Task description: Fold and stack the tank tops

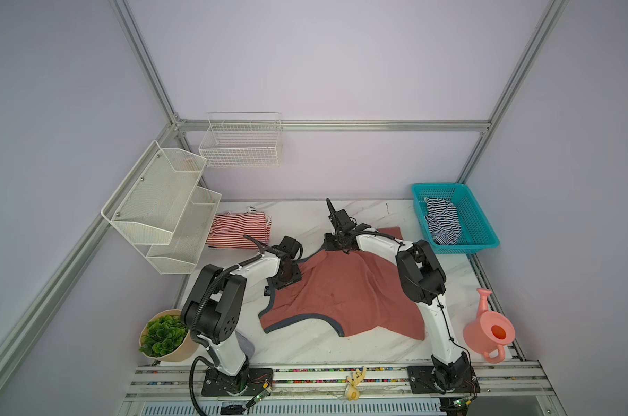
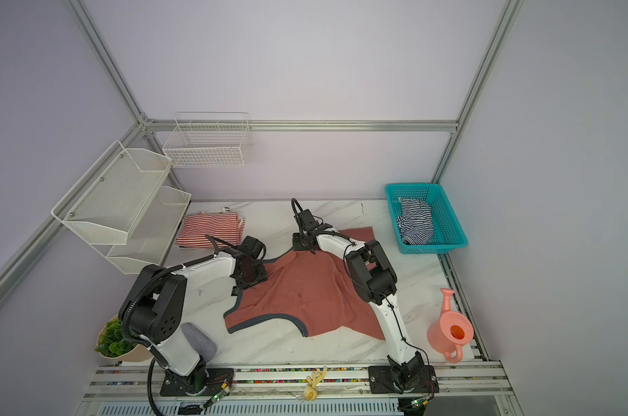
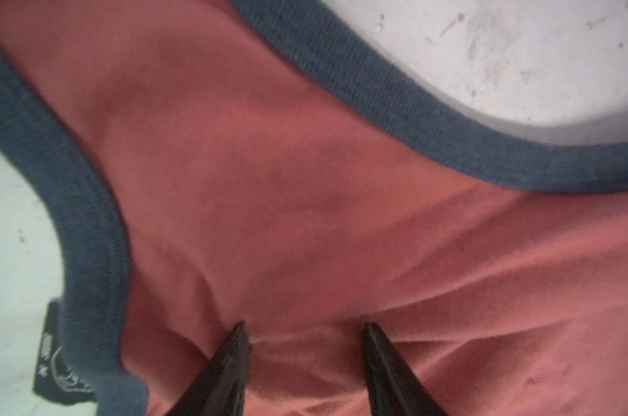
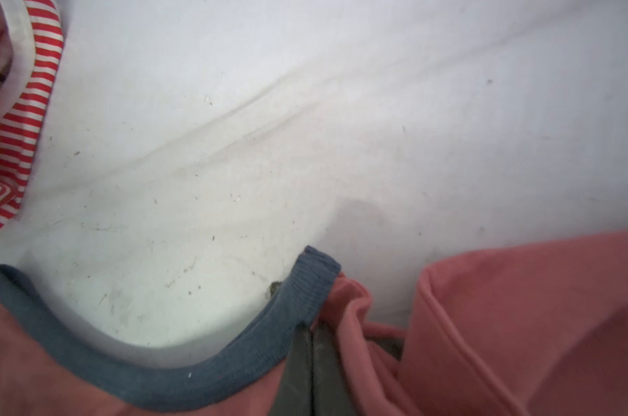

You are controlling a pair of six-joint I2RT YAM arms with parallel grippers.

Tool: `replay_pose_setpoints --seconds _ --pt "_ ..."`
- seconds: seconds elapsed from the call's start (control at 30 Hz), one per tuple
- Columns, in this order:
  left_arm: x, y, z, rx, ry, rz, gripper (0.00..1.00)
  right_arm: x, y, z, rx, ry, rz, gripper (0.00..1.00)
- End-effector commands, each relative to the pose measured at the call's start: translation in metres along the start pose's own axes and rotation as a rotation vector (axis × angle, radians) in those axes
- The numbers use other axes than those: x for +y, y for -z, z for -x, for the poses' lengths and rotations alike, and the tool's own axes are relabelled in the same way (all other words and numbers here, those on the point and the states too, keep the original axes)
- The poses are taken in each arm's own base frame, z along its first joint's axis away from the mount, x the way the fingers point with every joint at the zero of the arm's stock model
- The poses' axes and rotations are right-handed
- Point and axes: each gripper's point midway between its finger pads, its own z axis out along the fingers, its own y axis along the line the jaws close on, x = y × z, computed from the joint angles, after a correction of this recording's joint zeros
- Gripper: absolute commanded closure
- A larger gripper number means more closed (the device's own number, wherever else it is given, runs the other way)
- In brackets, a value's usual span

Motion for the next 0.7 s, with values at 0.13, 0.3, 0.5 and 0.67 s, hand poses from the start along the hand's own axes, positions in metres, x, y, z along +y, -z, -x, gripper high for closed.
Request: replay_pose_setpoints --seconds 0.13,0.3,0.5,0.67 --pt "0.033 -0.003 0.010 0.007 0.022 0.104 0.48 0.010 -0.022 0.020 -0.028 -0.029 0.041 0.91" --pt "0.032 0.001 0.016 -0.004 0.023 0.102 0.48 0.019 -0.018 0.035 -0.066 -0.030 0.072 0.70" --pt "0.032 0.002 0.016 -0.003 0.024 0.101 0.48 0.024 -0.015 0.046 -0.095 -0.033 0.097 0.71" --pt "0.033 0.000 0.015 0.003 0.022 0.104 0.48 0.027 -0.024 0.039 -0.059 -0.044 0.118 0.78"
